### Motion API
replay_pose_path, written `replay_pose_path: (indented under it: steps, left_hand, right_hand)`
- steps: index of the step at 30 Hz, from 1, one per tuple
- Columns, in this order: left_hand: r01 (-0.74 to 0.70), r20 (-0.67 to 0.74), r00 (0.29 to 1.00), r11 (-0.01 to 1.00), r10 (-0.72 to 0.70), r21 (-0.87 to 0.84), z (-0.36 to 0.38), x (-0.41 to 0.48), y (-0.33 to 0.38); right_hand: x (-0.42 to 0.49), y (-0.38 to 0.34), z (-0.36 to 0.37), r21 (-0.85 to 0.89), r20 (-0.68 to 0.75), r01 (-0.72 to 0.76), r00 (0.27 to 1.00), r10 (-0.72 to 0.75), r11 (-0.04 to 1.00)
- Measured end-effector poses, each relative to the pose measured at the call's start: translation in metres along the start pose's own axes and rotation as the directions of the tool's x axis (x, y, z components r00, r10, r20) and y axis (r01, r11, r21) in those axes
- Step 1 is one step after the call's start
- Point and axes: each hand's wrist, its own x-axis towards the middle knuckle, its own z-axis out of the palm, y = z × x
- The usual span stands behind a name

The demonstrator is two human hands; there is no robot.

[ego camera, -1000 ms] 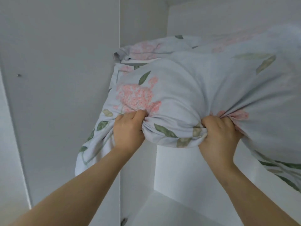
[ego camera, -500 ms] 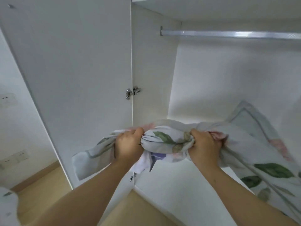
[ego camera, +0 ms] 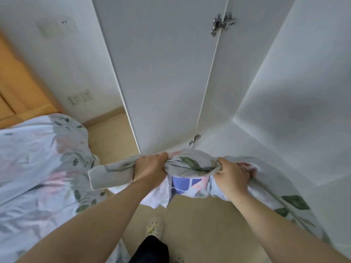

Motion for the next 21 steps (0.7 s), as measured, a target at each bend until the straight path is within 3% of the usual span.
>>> replay_pose_path:
  steps: [12,21]
  left_hand:
    - [0.235,-0.028,0.972,0.968,-0.234,0.083,-0.05,-0.041,-0.126]
    - [0.34,-0.06,0.94,0.938,-0.337,0.07,-0.092,-0.045,-0.223]
  right_hand:
    - [0.009,-0.131,0.051,0.064,0.35,0.214,0.91,-0.223,0.975]
    - [0.033,-0.238,0.072,0.171,0.453,0.276,0.831,-0.324,0.946]
